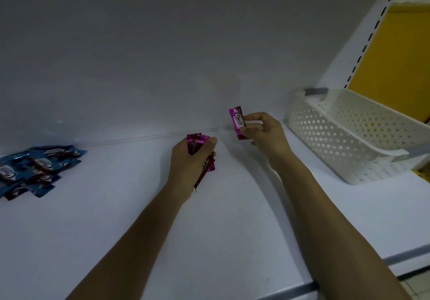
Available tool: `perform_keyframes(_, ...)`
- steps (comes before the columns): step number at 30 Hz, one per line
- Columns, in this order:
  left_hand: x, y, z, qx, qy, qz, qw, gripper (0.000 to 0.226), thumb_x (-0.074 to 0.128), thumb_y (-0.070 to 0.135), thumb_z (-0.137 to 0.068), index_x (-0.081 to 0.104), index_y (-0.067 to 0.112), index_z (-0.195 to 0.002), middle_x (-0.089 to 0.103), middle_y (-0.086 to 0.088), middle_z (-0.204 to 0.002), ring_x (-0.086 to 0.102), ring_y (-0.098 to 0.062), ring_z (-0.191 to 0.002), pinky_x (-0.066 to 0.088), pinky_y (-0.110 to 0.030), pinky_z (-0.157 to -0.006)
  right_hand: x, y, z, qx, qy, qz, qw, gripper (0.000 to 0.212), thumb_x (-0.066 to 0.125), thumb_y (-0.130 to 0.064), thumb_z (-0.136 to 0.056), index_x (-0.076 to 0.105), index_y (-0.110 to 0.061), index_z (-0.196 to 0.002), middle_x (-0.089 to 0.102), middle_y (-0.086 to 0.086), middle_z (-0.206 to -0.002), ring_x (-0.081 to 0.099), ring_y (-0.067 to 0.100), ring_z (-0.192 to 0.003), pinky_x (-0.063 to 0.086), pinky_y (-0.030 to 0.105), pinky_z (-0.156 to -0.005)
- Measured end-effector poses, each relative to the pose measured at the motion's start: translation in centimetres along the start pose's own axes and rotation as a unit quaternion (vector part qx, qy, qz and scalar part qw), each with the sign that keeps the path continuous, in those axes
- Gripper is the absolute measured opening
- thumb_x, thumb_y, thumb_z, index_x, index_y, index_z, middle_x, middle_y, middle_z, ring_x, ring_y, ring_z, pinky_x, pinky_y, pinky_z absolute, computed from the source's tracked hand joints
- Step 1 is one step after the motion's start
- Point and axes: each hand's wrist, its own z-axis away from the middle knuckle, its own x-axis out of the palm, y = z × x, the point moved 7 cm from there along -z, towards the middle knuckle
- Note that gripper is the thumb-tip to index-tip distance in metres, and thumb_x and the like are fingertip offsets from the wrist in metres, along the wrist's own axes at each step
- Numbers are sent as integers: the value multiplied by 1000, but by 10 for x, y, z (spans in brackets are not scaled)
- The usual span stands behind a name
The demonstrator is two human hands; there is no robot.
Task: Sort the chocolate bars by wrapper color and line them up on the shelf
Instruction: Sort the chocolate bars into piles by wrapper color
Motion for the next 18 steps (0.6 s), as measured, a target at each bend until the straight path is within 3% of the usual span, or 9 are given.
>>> perform_keyframes(3, 2, 0, 1, 0, -6, 0, 1000, 5, 67, 13, -87, 63, 13, -85, 63, 5, -62, 62, 0, -55, 48, -15, -49, -12, 8, -11, -36, 32, 168, 985, 22, 63, -3, -84, 66, -24, -78, 68, -1, -80, 61, 14, -72, 47, 24, -66)
perform_keyframes(5, 1, -2, -1, 2, -7, -2, 1000, 6, 67, 14, -87, 63, 13, -83, 63, 5, -62, 62, -2, -56, 48, -16, -49, -20, 19, -18, -2, 19, 245, 969, 25, 69, -8, -82, 64, -30, -71, 68, 0, -83, 64, 17, -79, 52, 30, -77)
perform_keyframes(7, 1, -4, -3, 4, -6, -19, 1000, 7, 69, 16, -86, 64, 15, -82, 63, 2, -67, 63, -4, -57, 49, -18, -50, -26, 25, -26, 36, -9, 350, 936, 20, 73, -16, -79, 66, -33, -74, 71, 0, -94, 65, 20, -90, 51, 34, -88)
perform_keyframes(9, 1, -5, -4, 5, -3, -28, 1000, 7, 69, 17, -86, 64, 15, -81, 63, -1, -70, 63, -4, -59, 49, -18, -51, -27, 22, -31, 40, -16, 425, 904, 14, 73, -21, -79, 72, -33, -87, 71, -1, -103, 64, 21, -97, 48, 31, -90)
perform_keyframes(13, 2, -7, -5, 12, -8, -56, 998, 7, 70, 20, -85, 65, 16, -83, 64, -3, -74, 64, -11, -66, 51, -19, -54, -16, 9, -39, -20, 2, 506, 862, 19, 66, -20, -84, 72, -30, -100, 70, -1, -106, 61, 25, -102, 41, 33, -94)
perform_keyframes(18, 5, -7, -7, 9, -18, -55, 998, 9, 70, 17, -85, 64, 10, -86, 63, -5, -73, 62, -6, -59, 50, -19, -51, -16, 12, -47, -73, 40, 520, 850, 26, 60, -15, -84, 72, -31, -100, 69, 2, -101, 59, 27, -99, 40, 36, -93)
